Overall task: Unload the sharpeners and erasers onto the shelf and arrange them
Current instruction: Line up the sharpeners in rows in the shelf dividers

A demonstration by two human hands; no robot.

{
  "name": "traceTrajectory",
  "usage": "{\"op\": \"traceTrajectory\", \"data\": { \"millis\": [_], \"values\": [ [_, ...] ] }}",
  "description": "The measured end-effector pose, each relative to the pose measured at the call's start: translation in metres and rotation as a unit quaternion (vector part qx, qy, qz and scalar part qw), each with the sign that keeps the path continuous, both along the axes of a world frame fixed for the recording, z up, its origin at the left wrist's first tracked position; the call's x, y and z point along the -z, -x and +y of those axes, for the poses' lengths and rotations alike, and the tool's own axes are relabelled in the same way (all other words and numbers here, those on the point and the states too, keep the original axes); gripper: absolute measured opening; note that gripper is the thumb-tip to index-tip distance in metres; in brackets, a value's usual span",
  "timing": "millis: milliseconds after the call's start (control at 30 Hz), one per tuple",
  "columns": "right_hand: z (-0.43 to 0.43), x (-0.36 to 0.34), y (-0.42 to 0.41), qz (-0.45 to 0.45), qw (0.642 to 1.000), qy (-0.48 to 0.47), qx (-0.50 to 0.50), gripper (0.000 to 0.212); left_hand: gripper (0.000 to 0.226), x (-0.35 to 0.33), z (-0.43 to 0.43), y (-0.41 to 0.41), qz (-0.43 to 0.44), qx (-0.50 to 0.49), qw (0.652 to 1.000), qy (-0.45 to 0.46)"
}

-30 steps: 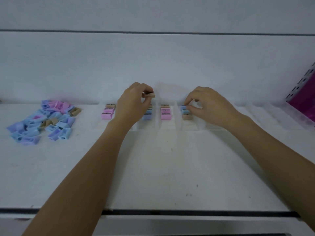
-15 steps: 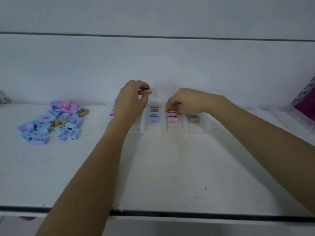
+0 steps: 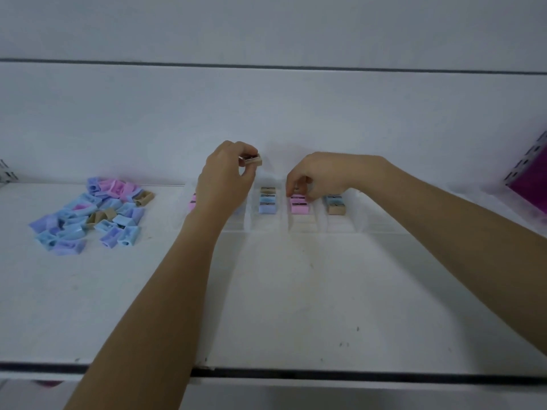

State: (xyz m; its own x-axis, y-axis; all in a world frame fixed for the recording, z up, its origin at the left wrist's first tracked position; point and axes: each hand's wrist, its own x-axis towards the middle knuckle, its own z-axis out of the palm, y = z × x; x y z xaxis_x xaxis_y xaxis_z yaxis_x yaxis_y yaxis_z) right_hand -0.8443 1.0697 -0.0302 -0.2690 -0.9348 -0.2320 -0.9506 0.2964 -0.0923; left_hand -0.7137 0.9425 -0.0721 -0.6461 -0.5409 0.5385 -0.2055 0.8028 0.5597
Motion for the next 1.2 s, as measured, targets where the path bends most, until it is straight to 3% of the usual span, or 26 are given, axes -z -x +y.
{"op": "traceTrajectory", "data": {
  "millis": [200,533,1200],
  "values": [
    [-0.002,-0.007,0.001,0.022,0.999,-0.004,-0.024,0.017,0.018,0.000,-0.001,-0.001,0.003,0.000,1.000,0.000],
    [-0.004,-0.004,0.003,0.012,1.000,-0.023,-0.017,0.030,0.017,0.000,-0.002,0.000,-0.003,0.004,1.000,0.004],
    [-0.009,-0.002,0.000,0.037,0.998,-0.056,-0.021,0.024,0.018,0.001,-0.003,0.002,-0.012,0.003,1.000,0.017]
  ]
}}
